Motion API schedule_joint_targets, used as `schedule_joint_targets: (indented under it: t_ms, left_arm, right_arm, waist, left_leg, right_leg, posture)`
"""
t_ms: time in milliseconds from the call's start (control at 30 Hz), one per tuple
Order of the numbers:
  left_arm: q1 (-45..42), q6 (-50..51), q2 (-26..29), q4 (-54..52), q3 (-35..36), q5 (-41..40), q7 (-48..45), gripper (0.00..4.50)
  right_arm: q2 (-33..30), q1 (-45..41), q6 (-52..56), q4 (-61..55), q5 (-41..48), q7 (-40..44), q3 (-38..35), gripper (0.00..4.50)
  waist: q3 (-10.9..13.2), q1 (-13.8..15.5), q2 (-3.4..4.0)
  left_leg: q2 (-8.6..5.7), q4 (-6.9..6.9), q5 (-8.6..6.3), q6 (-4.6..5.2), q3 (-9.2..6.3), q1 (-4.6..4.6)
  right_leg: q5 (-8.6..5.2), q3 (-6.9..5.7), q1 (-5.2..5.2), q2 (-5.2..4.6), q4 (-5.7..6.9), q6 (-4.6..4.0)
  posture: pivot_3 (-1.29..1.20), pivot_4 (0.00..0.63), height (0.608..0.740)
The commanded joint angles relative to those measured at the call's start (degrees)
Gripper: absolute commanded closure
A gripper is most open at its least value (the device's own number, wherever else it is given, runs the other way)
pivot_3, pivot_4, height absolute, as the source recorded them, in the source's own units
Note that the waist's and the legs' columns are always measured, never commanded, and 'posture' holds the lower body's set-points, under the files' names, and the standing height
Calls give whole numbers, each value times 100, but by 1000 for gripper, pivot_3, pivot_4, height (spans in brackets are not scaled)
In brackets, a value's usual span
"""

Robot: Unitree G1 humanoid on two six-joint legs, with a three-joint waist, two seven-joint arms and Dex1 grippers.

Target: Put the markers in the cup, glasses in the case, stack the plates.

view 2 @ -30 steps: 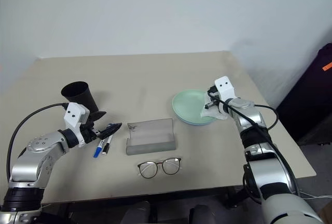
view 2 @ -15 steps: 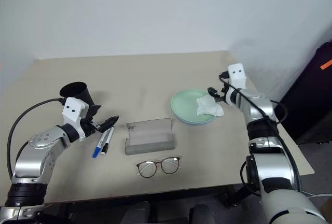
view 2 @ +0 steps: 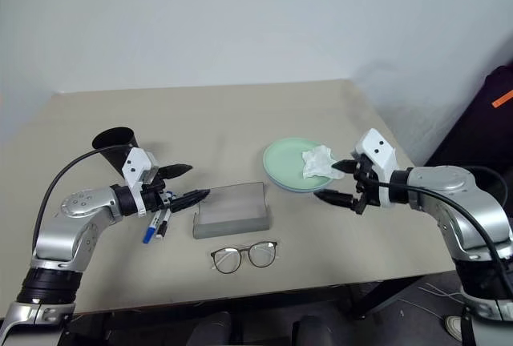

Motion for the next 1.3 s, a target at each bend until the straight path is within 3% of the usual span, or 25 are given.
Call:
schedule_joint_targets:
  t_ms: [33, 700, 1300]
  left_arm:
    - [-442, 319, 198, 17, -364, -260, -826, 0]
    - [-1014, 195, 240, -77, -2138, 93, -2886, 0]
    - [-1147, 424, -280, 320, -2689, 621, -2583, 0]
  right_arm:
    - [-260, 121, 44, -401, 373, 244, -281, 24]
    - [-352, 674, 93, -943, 522, -298, -143, 24]
    - [-296, 756, 176, -1030, 562, -655, -60, 24]
  waist:
    - [1, 5, -2]
    - [4, 71, -6]
    - [5, 95, -7]
  left_leg:
    - [0, 3, 0, 0, -5, 0]
    - [-4, 16, 1, 4, -12, -7]
    - [-4, 21, 1, 6, -14, -8]
  right_leg:
    - [1, -5, 1, -1, 0, 0]
    - [6, -6, 0, -5, -7, 1]
    - [6, -5, 1, -5, -6, 2]
  posture:
    - [0, 0, 740]
    - [0, 0, 740]
    - [0, 0, 740]
